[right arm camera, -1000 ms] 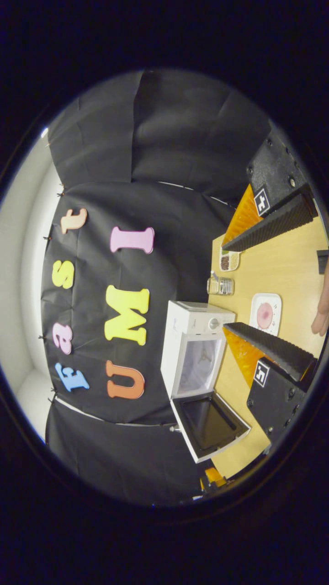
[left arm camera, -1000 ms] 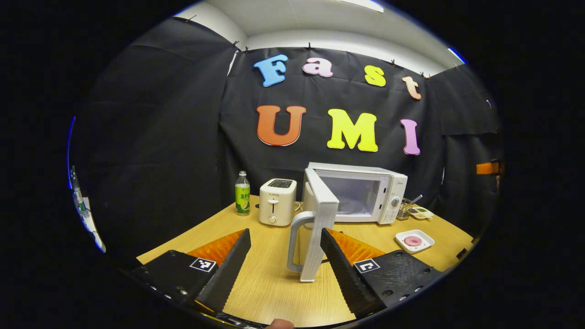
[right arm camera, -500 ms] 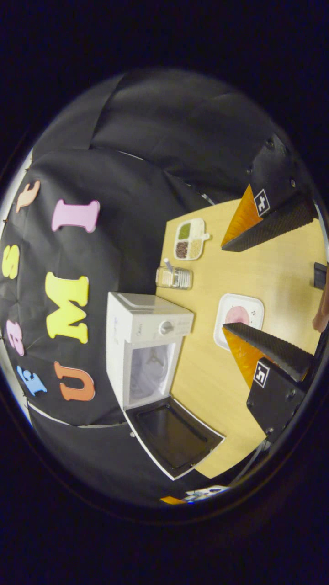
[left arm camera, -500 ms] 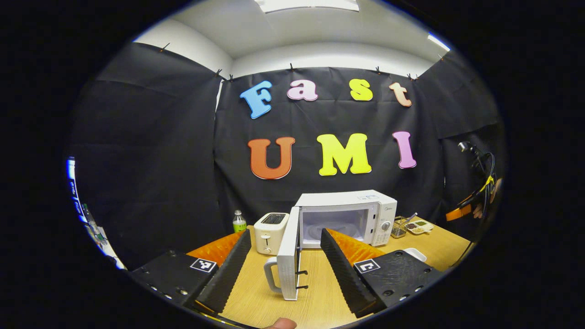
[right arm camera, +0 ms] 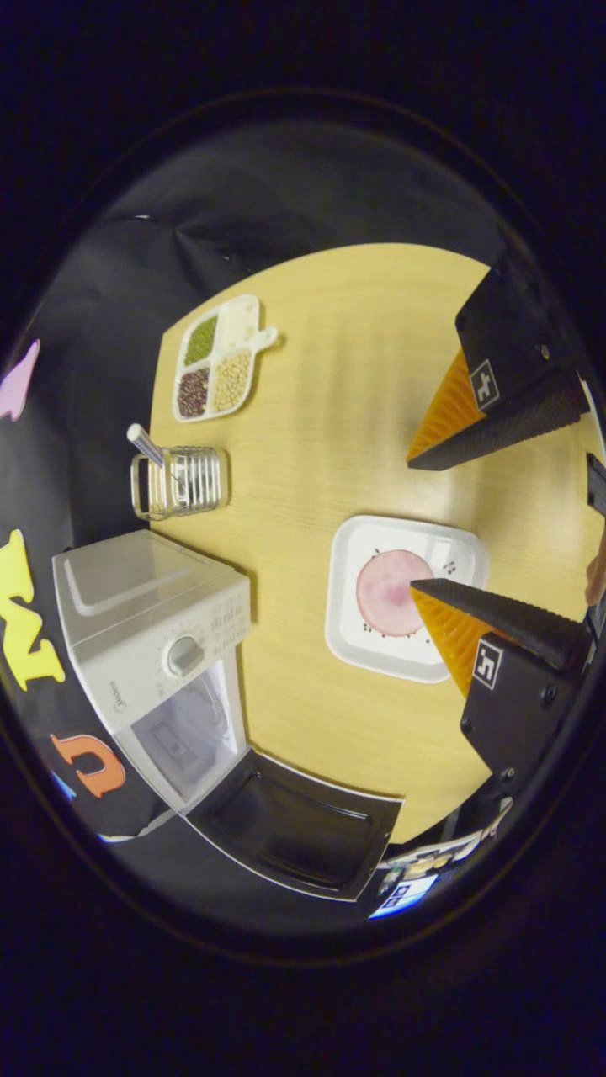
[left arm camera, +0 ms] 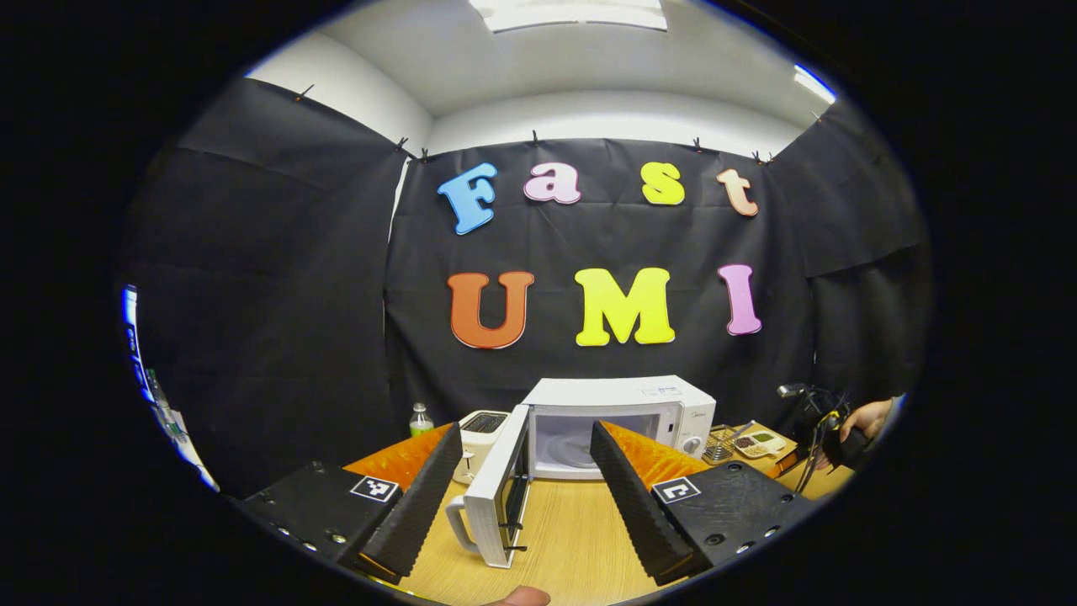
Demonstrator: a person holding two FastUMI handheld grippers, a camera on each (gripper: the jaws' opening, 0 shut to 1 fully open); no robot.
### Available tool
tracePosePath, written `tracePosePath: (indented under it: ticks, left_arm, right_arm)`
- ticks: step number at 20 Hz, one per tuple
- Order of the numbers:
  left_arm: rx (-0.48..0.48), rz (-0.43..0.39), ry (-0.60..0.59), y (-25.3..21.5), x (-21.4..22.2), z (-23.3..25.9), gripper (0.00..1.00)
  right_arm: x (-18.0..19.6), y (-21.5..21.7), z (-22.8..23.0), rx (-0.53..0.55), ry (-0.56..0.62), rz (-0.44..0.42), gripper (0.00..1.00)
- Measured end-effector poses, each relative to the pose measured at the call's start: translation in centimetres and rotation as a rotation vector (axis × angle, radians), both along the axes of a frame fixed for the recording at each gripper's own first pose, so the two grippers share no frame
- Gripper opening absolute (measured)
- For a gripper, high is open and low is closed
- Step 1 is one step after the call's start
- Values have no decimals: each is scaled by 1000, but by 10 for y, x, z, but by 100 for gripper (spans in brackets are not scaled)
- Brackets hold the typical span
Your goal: Open the microwave oven with the left hand, put the food in, and close the microwave oven.
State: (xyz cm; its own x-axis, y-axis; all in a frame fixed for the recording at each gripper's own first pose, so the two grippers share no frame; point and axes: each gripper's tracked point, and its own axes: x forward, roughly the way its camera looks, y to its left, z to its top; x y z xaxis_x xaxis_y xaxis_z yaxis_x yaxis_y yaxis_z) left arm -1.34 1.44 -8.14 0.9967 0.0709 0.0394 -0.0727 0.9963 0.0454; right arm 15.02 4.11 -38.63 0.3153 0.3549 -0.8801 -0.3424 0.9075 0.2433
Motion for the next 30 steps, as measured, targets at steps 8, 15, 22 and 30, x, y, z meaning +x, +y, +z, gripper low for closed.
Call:
tracePosePath:
  ticks: [8, 15, 22, 30]
  left_arm:
    - [9, 38, 26, 12, 3, -8, 94]
    - [4, 36, 12, 14, -4, -1, 94]
    - [-2, 33, 13, 12, -10, 0, 94]
    - [-15, 10, 0, 12, -21, 5, 94]
  right_arm:
    - [3, 14, -40, 17, 180, 40, 59]
    - [6, 7, -54, 49, 315, 27, 11]
    - [8, 13, -56, 74, 330, 69, 4]
    - [-11, 14, -44, 275, 342, -95, 4]
